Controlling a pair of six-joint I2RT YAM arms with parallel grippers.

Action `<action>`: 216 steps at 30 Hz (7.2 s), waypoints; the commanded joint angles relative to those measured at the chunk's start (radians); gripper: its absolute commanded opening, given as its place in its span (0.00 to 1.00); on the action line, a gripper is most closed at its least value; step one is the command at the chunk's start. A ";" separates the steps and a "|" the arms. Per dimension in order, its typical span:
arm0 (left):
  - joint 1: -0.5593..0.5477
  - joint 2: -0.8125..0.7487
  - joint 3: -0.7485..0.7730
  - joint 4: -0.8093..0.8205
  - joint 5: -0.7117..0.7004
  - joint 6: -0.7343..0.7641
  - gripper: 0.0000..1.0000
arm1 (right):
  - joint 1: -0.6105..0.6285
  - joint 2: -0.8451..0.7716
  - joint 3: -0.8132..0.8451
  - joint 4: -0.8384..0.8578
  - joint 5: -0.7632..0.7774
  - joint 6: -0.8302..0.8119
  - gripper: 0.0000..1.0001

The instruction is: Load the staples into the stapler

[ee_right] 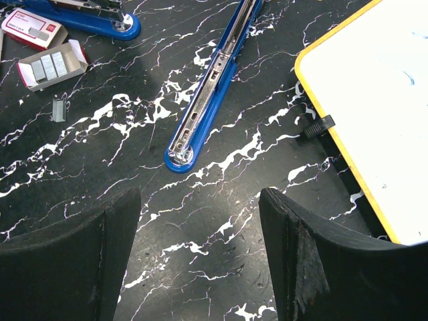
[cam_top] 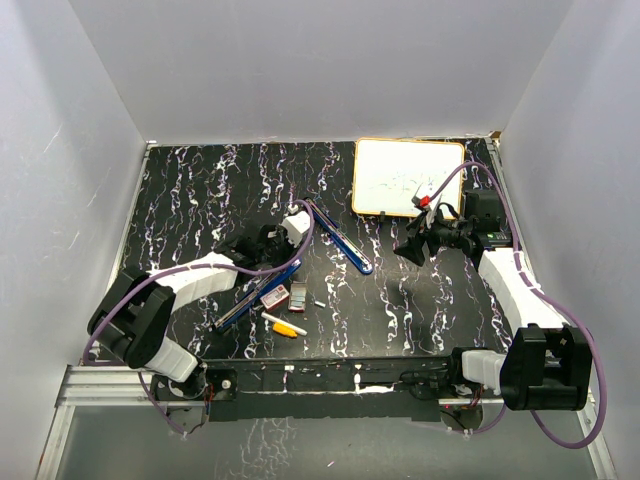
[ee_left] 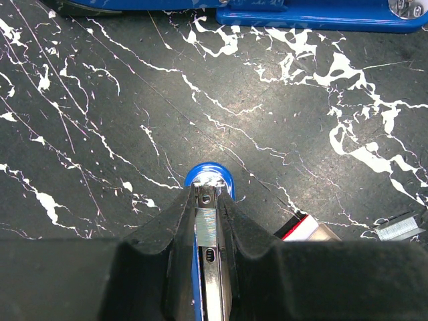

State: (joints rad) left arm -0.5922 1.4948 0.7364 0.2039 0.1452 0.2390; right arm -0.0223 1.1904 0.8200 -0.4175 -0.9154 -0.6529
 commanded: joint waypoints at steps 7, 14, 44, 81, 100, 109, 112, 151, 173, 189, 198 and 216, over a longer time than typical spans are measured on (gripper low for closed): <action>-0.003 -0.043 -0.011 -0.030 -0.013 0.026 0.00 | -0.005 -0.002 0.004 0.021 -0.025 -0.011 0.75; -0.003 -0.053 -0.009 -0.039 -0.010 0.049 0.00 | -0.005 -0.001 0.005 0.020 -0.025 -0.011 0.75; -0.006 -0.048 0.072 -0.167 -0.013 0.036 0.00 | -0.005 0.009 0.010 0.017 -0.029 -0.014 0.75; -0.009 -0.044 0.011 -0.120 -0.025 0.011 0.00 | -0.005 0.006 0.010 0.005 -0.031 -0.024 0.76; 0.020 -0.059 -0.022 -0.098 0.002 0.005 0.00 | -0.005 0.009 0.016 -0.001 -0.032 -0.027 0.76; 0.044 -0.076 -0.034 -0.098 0.050 0.004 0.00 | -0.005 0.009 0.023 -0.007 -0.036 -0.028 0.76; 0.051 -0.084 -0.039 -0.095 0.061 0.004 0.00 | -0.005 0.010 0.024 -0.008 -0.037 -0.028 0.76; 0.111 -0.148 -0.122 -0.013 0.101 0.016 0.00 | -0.005 0.015 0.042 -0.020 -0.048 -0.034 0.77; 0.111 -0.212 -0.196 0.047 0.139 0.036 0.00 | -0.005 0.020 0.060 -0.040 -0.056 -0.042 0.77; 0.111 -0.241 -0.255 0.076 0.173 0.080 0.05 | -0.005 0.028 0.065 -0.046 -0.059 -0.045 0.78; 0.111 -0.252 -0.259 0.067 0.196 0.093 0.15 | -0.005 0.029 0.077 -0.057 -0.060 -0.046 0.78; 0.111 -0.244 -0.240 0.046 0.172 0.089 0.32 | -0.005 0.028 0.076 -0.060 -0.059 -0.049 0.78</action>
State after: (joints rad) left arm -0.4862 1.2793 0.4877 0.2726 0.3103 0.3252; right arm -0.0223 1.2213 0.8486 -0.4969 -0.9504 -0.6872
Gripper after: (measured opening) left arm 0.300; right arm 0.780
